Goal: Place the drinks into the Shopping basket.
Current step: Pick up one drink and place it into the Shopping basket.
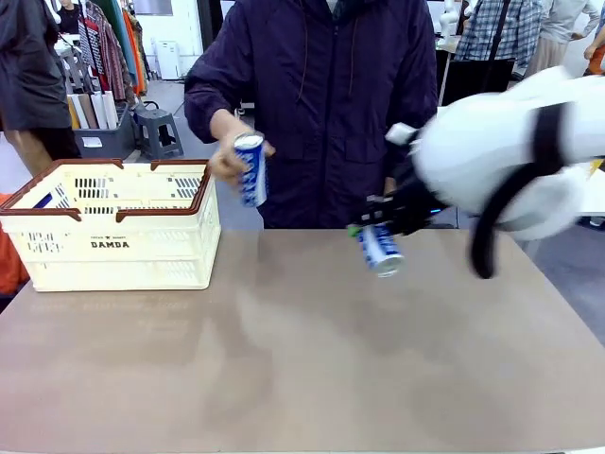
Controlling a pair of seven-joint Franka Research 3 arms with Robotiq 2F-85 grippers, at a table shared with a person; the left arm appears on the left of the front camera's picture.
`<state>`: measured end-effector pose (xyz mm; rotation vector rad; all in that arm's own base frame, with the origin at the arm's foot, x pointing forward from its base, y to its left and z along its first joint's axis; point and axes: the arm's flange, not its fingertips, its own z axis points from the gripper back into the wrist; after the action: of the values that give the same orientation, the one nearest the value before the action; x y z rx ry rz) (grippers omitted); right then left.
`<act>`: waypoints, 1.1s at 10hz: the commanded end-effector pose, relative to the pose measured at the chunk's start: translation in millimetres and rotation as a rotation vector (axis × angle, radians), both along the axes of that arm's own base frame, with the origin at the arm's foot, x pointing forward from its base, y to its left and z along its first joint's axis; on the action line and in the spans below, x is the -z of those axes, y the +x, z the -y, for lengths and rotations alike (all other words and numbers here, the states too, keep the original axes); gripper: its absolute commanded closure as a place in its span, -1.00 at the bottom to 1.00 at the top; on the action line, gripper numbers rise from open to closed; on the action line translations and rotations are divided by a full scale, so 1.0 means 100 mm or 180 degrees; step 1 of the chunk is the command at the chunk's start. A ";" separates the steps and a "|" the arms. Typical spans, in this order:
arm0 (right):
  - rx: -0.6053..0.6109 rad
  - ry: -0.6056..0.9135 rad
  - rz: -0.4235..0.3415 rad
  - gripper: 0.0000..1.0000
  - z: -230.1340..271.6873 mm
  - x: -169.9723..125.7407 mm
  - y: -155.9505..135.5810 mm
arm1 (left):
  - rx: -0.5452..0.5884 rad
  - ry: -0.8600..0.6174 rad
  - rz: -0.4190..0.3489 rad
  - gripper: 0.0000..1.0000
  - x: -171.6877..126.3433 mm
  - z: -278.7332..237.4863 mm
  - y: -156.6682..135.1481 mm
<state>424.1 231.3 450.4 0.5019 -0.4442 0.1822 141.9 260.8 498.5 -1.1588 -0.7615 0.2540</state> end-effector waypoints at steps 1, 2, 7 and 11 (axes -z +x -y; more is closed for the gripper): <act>-0.0043 0.0082 0.0012 1.00 0.17 -0.09 0.32 | -0.0004 -0.0008 0.0088 -1.00 -0.01 0.00 -0.02; 0.0159 0.0181 -0.0099 1.00 0.88 -0.31 0.11 | -0.0004 -0.0008 0.0088 -1.00 -0.01 0.00 -0.02; 0.1070 0.0508 -0.0912 1.00 3.34 -0.31 -1.64 | -0.0004 -0.0008 0.0088 -1.00 -0.01 0.00 -0.02; 0.1275 0.0750 -0.0868 1.00 3.71 -0.04 -1.92 | -0.0004 -0.0008 0.0088 -1.00 -0.01 0.00 -0.02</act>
<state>236.9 -179.3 485.2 0.6376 -0.2687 -0.3659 142.0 260.8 498.6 -1.1596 -0.7607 0.2538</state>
